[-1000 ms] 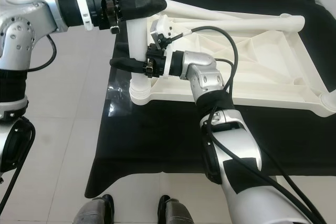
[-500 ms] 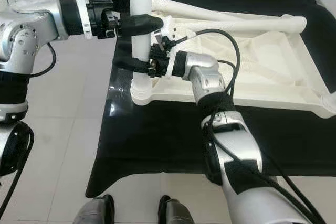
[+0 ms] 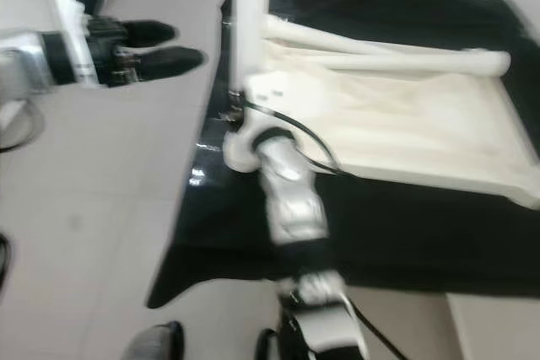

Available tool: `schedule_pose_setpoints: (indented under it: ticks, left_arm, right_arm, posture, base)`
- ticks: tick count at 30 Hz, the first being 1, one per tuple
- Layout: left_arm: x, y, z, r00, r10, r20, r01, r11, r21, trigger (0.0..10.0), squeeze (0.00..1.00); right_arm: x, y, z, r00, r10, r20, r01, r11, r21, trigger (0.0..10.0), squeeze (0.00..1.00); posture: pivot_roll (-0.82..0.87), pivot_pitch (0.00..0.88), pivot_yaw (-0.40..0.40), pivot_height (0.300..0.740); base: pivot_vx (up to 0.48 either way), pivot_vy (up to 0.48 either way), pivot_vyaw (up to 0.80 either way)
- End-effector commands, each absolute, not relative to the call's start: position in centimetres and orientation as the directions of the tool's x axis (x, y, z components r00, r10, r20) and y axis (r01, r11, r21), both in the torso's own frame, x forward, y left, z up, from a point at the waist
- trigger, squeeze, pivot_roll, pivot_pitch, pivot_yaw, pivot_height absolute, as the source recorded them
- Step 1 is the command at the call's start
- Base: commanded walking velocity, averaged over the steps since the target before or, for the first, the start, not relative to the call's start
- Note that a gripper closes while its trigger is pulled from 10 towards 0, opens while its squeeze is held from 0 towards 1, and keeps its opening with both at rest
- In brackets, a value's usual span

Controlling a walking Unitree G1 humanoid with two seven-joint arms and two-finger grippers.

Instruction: Building children table

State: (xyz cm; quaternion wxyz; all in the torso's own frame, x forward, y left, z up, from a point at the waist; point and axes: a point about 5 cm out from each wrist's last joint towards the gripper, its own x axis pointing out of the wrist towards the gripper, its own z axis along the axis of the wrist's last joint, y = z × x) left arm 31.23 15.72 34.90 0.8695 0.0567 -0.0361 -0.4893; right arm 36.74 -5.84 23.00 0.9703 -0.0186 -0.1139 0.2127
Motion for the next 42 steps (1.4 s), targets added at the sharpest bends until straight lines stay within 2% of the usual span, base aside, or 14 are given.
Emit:
schedule_pose_setpoints:
  ticks: [1, 6, 7, 9, 10, 12, 13, 26, 27, 28, 33, 40, 41, 42]
  left_arm:
    - [30.7, 16.2, 34.8, 0.509, -0.861, -0.001, 0.854, 0.505, 0.127, 10.0, 0.00]
    - [28.6, 18.1, 33.1, 0.535, -0.845, -0.011, 0.842, 0.532, 0.088, 10.0, 0.00]
    - [27.9, 18.5, 32.3, 0.536, -0.844, -0.024, 0.843, 0.533, 0.071, 10.0, 0.00]
    - [27.9, 18.5, 32.3, 0.536, -0.844, -0.024, 0.843, 0.533, 0.071, 10.0, 0.00]
    - [27.4, 18.7, 31.8, 0.535, -0.844, -0.033, 0.844, 0.533, 0.060, 10.0, 0.00]
    - [26.0, 18.3, 29.4, 0.527, -0.847, -0.072, 0.849, 0.527, 0.021, 10.0, 0.00]
    - [25.2, 17.7, 27.5, 0.535, -0.839, -0.099, 0.842, 0.539, -0.009, 10.0, 0.00]
    - [23.7, 14.8, 22.1, 0.579, -0.803, -0.143, 0.799, 0.593, -0.095, 10.0, 0.00]
    - [23.5, 14.3, 21.6, 0.587, -0.798, -0.138, 0.792, 0.601, -0.104, 10.0, 0.00]
    - [23.1, 13.9, 21.1, 0.595, -0.793, -0.133, 0.787, 0.608, -0.107, 10.0, 0.00]
    - [22.2, 13.1, 19.9, 0.599, -0.788, -0.139, 0.783, 0.613, -0.102, 10.0, 0.00]
    - [21.7, 12.7, 18.7, 0.626, -0.760, -0.174, 0.761, 0.644, -0.076, 10.0, 0.00]
    - [21.5, 12.6, 18.1, 0.645, -0.740, -0.192, 0.745, 0.664, -0.056, 10.0, 0.00]
    - [21.5, 12.6, 18.1, 0.645, -0.740, -0.192, 0.745, 0.664, -0.056, 10.0, 0.00]
  right_arm:
    - [37.1, -7.0, 18.7, 0.927, 0.372, 0.036, -0.370, 0.928, -0.047, 0.0, 0.00]
    - [36.6, -7.3, 19.7, 0.950, 0.308, 0.045, -0.307, 0.951, -0.041, 0.0, 0.00]
    - [36.4, -7.5, 19.9, 0.955, 0.293, 0.052, -0.291, 0.956, -0.044, 6.0, 0.00]
    - [36.4, -7.5, 19.9, 0.955, 0.293, 0.052, -0.291, 0.956, -0.044, 6.0, 0.00]
    - [36.2, -7.6, 20.0, 0.956, 0.286, 0.057, -0.284, 0.958, -0.047, 10.0, 0.00]
    - [35.9, -7.7, 20.2, 0.952, 0.291, 0.096, -0.293, 0.956, 0.004, 10.0, 0.00]
    - [35.9, -7.6, 20.2, 0.942, 0.313, 0.124, -0.318, 0.948, 0.018, 10.0, 1.00]
    - [36.0, -6.7, 21.4, 0.891, 0.404, 0.207, -0.422, 0.905, 0.055, 10.0, 1.00]
    - [35.7, -6.3, 22.1, 0.840, 0.486, 0.243, -0.512, 0.858, 0.052, 10.0, 0.59]
    - [35.4, -5.9, 22.7, 0.755, 0.599, 0.266, -0.626, 0.780, 0.020, 10.0, 0.00]
    - [35.0, -5.9, 23.8, 0.508, 0.828, 0.239, -0.828, 0.545, -0.131, 10.0, 0.00]
    - [35.6, -6.2, 23.8, 0.380, 0.908, 0.174, -0.896, 0.408, -0.177, 10.0, 0.00]
    - [36.1, -6.2, 23.9, 0.349, 0.923, 0.161, -0.915, 0.373, -0.156, 4.7, 0.00]
    - [36.1, -6.2, 23.9, 0.349, 0.923, 0.161, -0.915, 0.373, -0.156, 4.7, 0.00]
  posture:
    - [0.15, 0.228, -0.073, 0.740]
    - [0.15, 0.236, -0.078, 0.740]
    - [0.14, 0.240, -0.083, 0.740]
    - [0.14, 0.240, -0.083, 0.740]
    - [0.14, 0.240, -0.083, 0.740]
    - [0.12, 0.239, -0.092, 0.740]
    - [0.12, 0.240, -0.091, 0.740]
    - [0.12, 0.232, -0.083, 0.740]
    - [0.12, 0.231, -0.082, 0.740]
    - [0.12, 0.226, -0.083, 0.740]
    - [0.13, 0.217, -0.092, 0.740]
    - [0.13, 0.212, -0.098, 0.740]
    - [0.15, 0.210, -0.101, 0.740]
    - [0.15, 0.210, -0.101, 0.740]
  base:
    - [0.000, 0.000, 0.00]
    - [0.000, 0.000, 0.00]
    - [0.000, 0.000, 0.00]
    - [0.000, 0.000, 0.00]
    - [0.000, 0.000, 0.00]
    - [0.000, 0.000, 0.00]
    - [0.000, 0.000, 0.00]
    - [0.000, 0.000, 0.00]
    - [0.000, 0.000, 0.00]
    - [0.000, 0.000, 0.00]
    - [0.000, 0.000, 0.00]
    - [0.000, 0.000, 0.00]
    - [0.000, 0.000, 0.00]
    - [0.000, 0.000, 0.00]
